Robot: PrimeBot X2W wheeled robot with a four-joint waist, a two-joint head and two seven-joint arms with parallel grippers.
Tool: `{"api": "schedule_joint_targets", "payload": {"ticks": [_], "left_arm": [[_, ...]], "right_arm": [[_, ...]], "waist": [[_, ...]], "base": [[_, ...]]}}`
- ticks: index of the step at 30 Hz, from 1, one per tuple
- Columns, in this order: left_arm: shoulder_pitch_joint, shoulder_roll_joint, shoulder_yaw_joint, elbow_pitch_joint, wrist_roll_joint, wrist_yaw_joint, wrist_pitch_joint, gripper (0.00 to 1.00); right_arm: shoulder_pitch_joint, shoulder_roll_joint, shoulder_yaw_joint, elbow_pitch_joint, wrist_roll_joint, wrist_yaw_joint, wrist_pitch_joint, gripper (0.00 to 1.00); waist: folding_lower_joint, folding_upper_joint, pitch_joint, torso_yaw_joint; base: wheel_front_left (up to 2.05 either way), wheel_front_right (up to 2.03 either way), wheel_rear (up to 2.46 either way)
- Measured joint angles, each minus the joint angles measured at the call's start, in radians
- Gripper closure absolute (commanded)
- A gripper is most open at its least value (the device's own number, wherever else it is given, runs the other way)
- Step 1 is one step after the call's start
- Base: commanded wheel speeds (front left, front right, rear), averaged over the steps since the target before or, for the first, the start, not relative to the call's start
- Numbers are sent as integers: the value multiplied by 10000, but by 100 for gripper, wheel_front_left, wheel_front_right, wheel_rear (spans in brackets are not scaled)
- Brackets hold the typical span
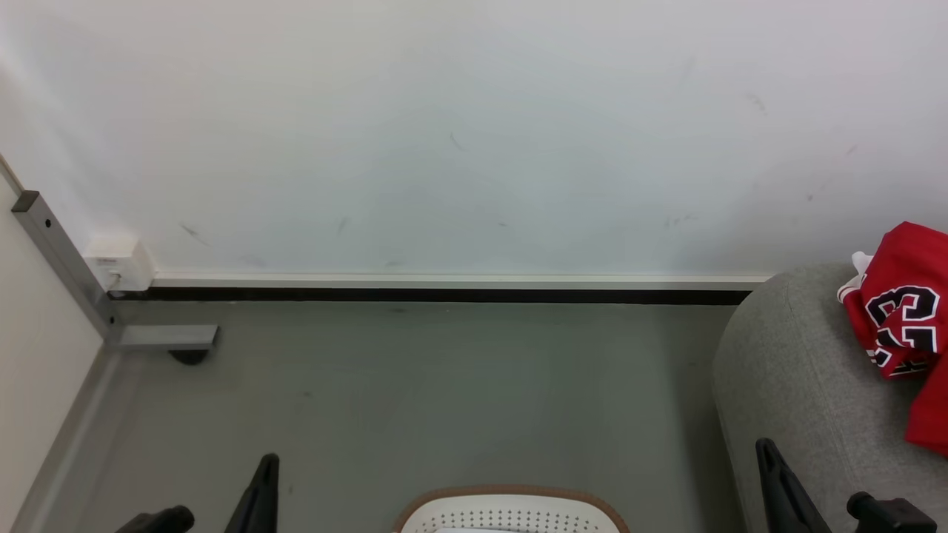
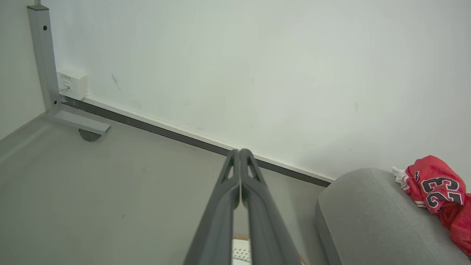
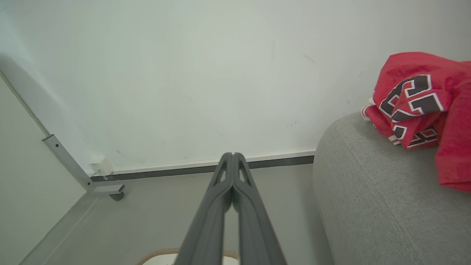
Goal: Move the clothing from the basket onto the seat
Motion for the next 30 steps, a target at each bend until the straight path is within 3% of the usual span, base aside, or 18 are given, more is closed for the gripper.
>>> {"api": "schedule_joint_targets", "payload": {"ticks": [30], "left_arm": [[-407, -374, 802, -12, -3944, -92, 1221, 100]], "right_arm": [[-375, -61, -594, -25, 4650, 0, 1009, 100]], "waist": [[1, 0, 117, -110]], "base": [[0, 0, 0]]}}
